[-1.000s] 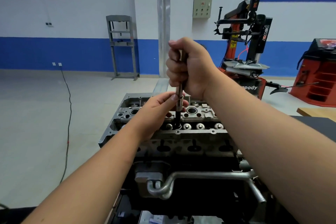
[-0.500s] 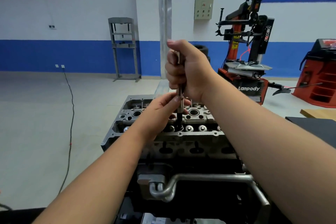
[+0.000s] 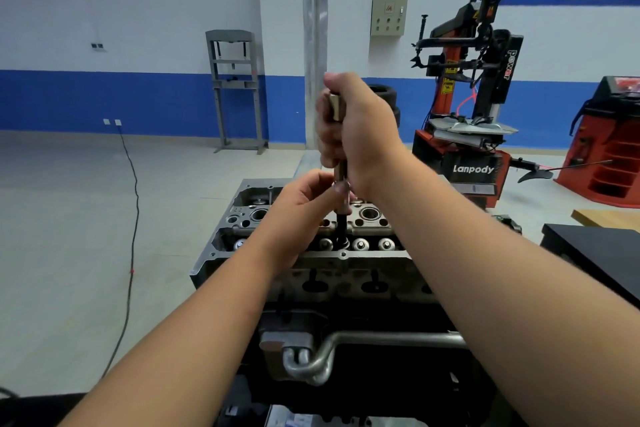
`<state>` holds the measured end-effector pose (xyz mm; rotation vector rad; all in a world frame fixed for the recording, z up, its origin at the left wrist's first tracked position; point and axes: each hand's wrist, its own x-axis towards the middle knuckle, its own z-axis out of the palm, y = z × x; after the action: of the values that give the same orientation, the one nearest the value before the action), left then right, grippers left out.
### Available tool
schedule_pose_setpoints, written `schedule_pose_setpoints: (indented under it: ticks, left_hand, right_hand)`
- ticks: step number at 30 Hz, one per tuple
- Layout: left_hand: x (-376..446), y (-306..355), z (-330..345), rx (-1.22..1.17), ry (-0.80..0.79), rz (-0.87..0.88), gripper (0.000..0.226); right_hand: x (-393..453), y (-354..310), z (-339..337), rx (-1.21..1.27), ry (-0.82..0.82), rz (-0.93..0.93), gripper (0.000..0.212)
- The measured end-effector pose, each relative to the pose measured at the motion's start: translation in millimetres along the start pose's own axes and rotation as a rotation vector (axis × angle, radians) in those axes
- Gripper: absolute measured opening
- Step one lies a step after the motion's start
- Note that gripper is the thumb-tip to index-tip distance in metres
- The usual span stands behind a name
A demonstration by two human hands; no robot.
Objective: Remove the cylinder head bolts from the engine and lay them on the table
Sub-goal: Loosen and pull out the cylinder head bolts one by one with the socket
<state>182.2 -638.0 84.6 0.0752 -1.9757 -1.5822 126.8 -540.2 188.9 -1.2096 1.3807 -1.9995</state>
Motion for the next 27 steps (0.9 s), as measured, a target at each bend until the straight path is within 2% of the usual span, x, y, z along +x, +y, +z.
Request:
schedule_pose_setpoints:
  ticks: [1, 3, 8, 11, 15, 16, 17, 20, 22, 25, 27]
  left_hand:
    - [-0.7, 0.9, -1.5, 0.005, -0.035, -0.014, 0.018]
    - [-1.6, 3.6, -3.0, 0.021, -0.071, -0.043, 0.027]
    - [-3.7, 4.4, -1.6, 0.011, -0.073, -0.035, 0.030]
    - [-3.8, 2.6, -0.8, 0.021, -0.041, -0.010, 0.028]
    - [-0.8, 0.2, 1.0, 0.043, -0.019, 0.022, 0.016]
    - [0.2, 0.0, 2.0, 0.036, -0.005, 0.021, 0.010]
    - [1.7, -1.1, 3.2, 0.024, 0.008, 0.025, 0.015]
    - [2.2, -1.7, 4.5, -0.020, 0.042, 0.021, 0.044]
    - [1.3, -2.5, 1.4, -0.012, 0.043, 0.009, 0.041]
    - [-1.3, -0.6, -3.0, -0.026, 0.000, -0.029, 0.029]
    - [-2.6, 1.4, -4.0, -0.047, -0.031, -0.050, 0.032]
  right_hand:
    - [1.9, -2.1, -4.9, 0.013, -0.067, 0.031, 0.040]
    - [3.2, -4.9, -11.1, 0.027, -0.127, 0.056, 0.037]
    - [-1.9, -0.9, -8.3, 0.047, -0.057, 0.005, 0.034]
    - [-8.2, -0.3, -0.8, 0.047, 0.063, -0.024, 0.035]
    - [-16.5, 4.6, 14.4, -0.251, 0.408, -0.157, 0.038]
    - [-16.7, 4.8, 17.2, -0.226, 0.434, -0.134, 0.035]
    - [-15.9, 3.8, 18.8, -0.174, 0.437, -0.102, 0.033]
    - [-10.6, 1.6, 17.0, -0.066, 0.361, -0.063, 0.038]
    - [-5.9, 1.0, 10.6, -0.061, 0.212, -0.039, 0.043]
    - [-0.6, -5.0, -4.3, -0.023, -0.045, 0.035, 0.040]
    - [1.4, -8.2, -13.2, 0.035, -0.126, 0.078, 0.034]
